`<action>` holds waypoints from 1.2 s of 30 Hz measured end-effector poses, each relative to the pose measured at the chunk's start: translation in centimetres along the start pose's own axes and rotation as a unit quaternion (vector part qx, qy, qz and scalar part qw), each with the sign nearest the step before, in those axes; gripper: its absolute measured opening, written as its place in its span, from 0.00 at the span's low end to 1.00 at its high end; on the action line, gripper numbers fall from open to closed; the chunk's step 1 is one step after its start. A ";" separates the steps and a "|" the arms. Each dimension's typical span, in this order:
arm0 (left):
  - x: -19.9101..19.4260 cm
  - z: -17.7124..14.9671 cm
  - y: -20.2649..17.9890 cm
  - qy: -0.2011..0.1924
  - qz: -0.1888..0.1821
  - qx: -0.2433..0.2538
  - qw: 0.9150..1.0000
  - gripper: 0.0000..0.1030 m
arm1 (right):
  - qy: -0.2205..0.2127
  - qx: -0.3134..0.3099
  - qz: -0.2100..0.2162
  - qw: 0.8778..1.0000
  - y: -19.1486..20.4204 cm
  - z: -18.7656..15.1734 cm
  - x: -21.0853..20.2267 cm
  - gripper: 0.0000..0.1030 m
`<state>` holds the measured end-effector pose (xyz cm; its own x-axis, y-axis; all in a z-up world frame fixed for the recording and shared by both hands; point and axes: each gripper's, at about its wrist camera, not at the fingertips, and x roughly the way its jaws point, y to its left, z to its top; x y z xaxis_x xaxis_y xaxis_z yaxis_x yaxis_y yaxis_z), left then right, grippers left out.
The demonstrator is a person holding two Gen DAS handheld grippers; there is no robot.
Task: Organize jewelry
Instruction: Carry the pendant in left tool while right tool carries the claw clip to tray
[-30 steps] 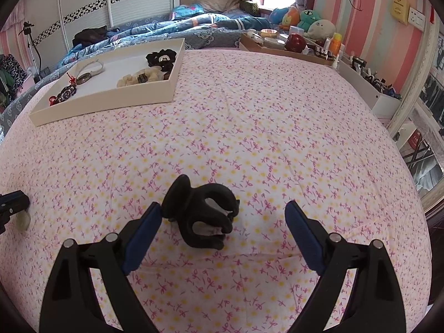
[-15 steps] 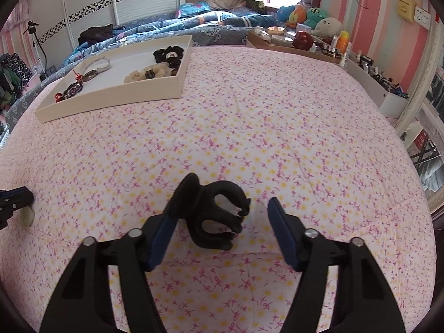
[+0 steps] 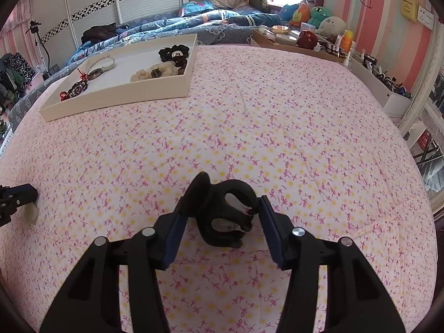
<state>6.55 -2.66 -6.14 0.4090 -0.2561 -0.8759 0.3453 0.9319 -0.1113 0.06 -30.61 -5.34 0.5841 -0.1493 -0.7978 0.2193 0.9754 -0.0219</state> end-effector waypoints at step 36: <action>-1.7 7.3 1.4 -0.057 0.021 0.016 0.998 0.19 | -0.019 -0.060 0.097 0.993 7.4 8.9 -1.6 0.51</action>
<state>12.53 -2.82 -1.38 0.5172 -0.2458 -0.8198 0.3508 0.9346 -0.0589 7.74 -24.58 1.17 0.6354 0.0391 -0.7712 0.0069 0.9984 0.0563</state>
